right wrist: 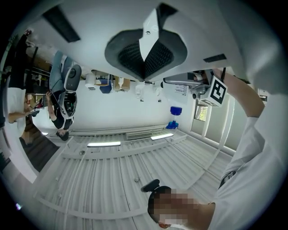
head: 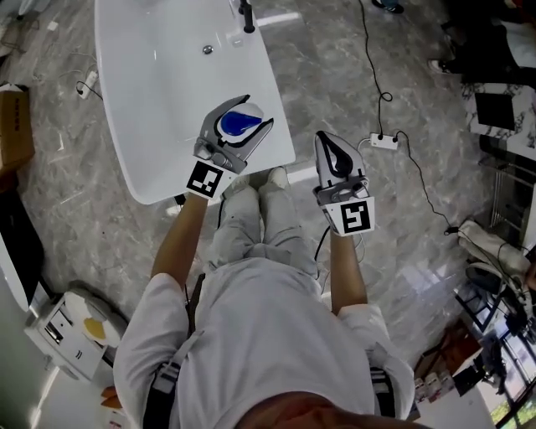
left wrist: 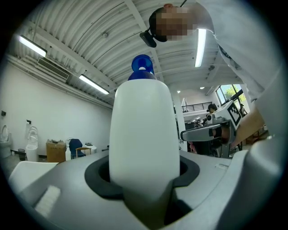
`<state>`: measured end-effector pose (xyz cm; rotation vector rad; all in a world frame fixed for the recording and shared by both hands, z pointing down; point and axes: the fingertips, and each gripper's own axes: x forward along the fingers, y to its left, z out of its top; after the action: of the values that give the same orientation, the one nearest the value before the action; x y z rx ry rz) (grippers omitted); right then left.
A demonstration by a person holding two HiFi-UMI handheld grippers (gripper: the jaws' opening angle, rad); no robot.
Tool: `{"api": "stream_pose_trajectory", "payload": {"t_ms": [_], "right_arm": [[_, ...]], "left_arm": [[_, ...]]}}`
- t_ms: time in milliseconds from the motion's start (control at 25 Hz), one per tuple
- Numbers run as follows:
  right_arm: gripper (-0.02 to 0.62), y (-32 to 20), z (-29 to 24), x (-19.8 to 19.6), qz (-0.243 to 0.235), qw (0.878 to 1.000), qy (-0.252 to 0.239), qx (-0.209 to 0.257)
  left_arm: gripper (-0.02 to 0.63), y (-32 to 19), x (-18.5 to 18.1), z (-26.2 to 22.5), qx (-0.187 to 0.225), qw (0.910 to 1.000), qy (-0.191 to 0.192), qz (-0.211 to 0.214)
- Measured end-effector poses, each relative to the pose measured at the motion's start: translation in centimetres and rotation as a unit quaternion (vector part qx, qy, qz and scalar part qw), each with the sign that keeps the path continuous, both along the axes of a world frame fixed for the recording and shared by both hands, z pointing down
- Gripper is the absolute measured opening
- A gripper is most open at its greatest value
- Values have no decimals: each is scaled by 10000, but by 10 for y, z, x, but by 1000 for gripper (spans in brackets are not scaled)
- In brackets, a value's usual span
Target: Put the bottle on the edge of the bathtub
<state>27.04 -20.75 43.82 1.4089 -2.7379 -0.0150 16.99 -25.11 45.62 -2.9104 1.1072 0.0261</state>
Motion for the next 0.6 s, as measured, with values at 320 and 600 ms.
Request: {"api": "stream_pose_trajectory", "payload": {"t_ms": [320,600], "right_arm": [[1,-33,99,1,230,9996,-144,76],[1,-44,183,2,241,9997,-94,13]], "left_arm": [[242,-35,-1,112,45,9998,-123,135],[242,-52,18,209,111,9989,-308,332]]}}
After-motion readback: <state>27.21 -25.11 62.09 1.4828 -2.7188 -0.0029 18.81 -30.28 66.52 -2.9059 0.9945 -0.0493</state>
